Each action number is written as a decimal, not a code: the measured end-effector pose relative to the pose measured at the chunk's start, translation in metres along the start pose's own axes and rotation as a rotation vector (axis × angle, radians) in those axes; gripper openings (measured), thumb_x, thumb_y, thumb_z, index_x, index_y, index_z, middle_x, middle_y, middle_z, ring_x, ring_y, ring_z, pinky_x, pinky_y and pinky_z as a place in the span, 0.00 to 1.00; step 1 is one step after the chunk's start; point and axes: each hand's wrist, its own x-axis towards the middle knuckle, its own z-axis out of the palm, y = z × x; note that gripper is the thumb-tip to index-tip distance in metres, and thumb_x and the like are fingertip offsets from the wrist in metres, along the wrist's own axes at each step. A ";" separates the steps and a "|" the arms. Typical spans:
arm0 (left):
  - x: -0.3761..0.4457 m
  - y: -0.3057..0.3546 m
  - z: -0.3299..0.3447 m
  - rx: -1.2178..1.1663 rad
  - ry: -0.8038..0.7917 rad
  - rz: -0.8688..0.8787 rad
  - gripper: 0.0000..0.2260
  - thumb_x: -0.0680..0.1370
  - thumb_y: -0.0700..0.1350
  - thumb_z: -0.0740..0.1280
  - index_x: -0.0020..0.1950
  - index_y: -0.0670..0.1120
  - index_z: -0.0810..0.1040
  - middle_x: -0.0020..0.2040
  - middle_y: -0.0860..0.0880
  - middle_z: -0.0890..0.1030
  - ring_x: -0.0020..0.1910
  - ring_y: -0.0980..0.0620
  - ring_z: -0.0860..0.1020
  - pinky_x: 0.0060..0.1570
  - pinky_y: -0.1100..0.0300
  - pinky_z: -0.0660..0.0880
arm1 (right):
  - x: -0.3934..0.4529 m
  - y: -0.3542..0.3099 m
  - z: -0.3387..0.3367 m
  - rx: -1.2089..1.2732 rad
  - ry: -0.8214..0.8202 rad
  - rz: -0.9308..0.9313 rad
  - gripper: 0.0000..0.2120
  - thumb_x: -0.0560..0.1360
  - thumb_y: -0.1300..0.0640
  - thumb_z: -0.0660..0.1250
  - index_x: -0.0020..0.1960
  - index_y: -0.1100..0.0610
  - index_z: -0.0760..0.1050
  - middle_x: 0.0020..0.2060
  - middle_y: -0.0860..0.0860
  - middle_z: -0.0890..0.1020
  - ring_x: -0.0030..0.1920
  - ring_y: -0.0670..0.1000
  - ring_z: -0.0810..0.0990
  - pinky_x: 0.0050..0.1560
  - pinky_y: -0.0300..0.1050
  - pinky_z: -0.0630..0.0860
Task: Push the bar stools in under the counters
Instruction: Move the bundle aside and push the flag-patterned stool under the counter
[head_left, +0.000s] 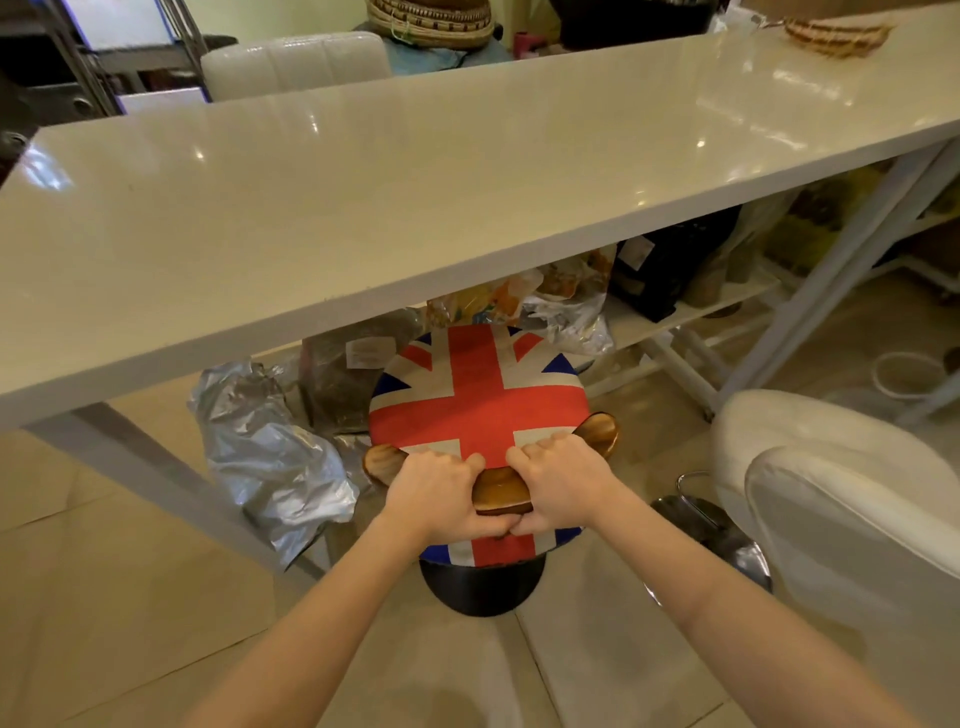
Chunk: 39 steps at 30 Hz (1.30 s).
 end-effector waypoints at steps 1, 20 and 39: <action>0.000 0.005 0.001 -0.002 0.000 -0.017 0.29 0.66 0.74 0.56 0.42 0.48 0.73 0.35 0.50 0.80 0.32 0.52 0.78 0.32 0.61 0.67 | -0.002 0.004 0.000 0.001 -0.008 -0.015 0.29 0.67 0.32 0.64 0.50 0.58 0.69 0.42 0.54 0.81 0.40 0.56 0.80 0.41 0.48 0.72; 0.032 0.077 0.002 -0.019 0.051 -0.329 0.24 0.67 0.73 0.57 0.37 0.52 0.64 0.30 0.55 0.69 0.26 0.56 0.67 0.30 0.62 0.63 | -0.012 0.083 -0.001 0.030 -0.031 -0.326 0.28 0.66 0.35 0.67 0.49 0.58 0.69 0.41 0.55 0.80 0.40 0.56 0.78 0.40 0.48 0.71; 0.021 0.066 0.001 0.027 0.000 -0.272 0.28 0.68 0.73 0.55 0.45 0.49 0.71 0.40 0.50 0.80 0.37 0.50 0.77 0.41 0.57 0.68 | -0.012 0.069 0.002 0.077 0.035 -0.288 0.30 0.67 0.35 0.66 0.56 0.57 0.68 0.49 0.54 0.80 0.49 0.55 0.78 0.52 0.51 0.71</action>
